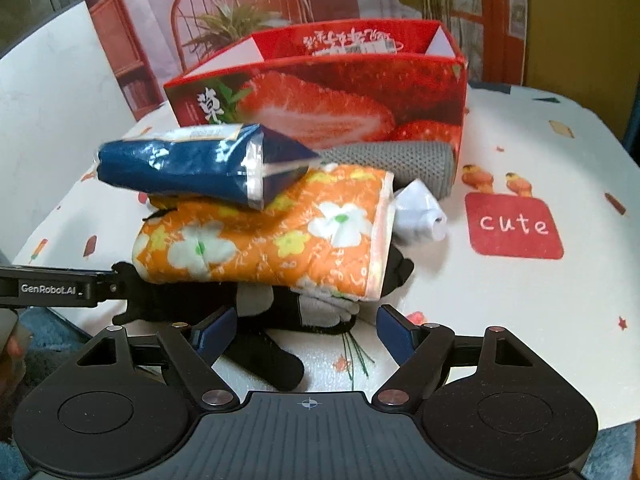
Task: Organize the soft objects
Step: 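Lower the left tool toward the black glove beside the soft pile, then close the left gripper on the black glove and lift it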
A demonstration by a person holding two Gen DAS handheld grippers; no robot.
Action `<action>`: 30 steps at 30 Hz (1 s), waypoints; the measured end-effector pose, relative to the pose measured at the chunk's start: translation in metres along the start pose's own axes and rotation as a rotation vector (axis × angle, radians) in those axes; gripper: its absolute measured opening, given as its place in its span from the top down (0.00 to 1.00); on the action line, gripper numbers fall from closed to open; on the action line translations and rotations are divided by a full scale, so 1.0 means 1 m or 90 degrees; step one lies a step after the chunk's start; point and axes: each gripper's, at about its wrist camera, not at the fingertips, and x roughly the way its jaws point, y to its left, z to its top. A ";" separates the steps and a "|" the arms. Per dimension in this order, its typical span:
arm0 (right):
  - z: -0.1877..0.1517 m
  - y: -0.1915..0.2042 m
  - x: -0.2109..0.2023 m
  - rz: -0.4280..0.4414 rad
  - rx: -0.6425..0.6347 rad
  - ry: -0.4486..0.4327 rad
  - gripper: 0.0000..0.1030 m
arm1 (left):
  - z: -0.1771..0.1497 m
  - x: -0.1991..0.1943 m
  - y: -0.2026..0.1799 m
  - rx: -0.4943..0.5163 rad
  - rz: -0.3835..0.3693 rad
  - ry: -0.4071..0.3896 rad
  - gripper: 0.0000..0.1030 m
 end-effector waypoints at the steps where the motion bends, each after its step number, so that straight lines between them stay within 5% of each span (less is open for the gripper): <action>1: 0.000 0.001 0.001 0.002 -0.003 0.004 0.27 | 0.000 0.002 -0.001 0.004 0.000 0.002 0.45; 6: -0.001 0.014 0.003 0.017 -0.049 0.008 0.29 | 0.000 0.007 -0.003 0.015 -0.007 0.003 0.55; 26: 0.002 0.013 0.034 0.035 -0.049 0.003 0.32 | -0.003 0.012 0.003 -0.003 -0.010 0.004 0.53; 30: 0.000 0.016 0.032 0.042 -0.060 0.007 0.50 | -0.003 0.012 0.003 -0.003 -0.011 0.004 0.54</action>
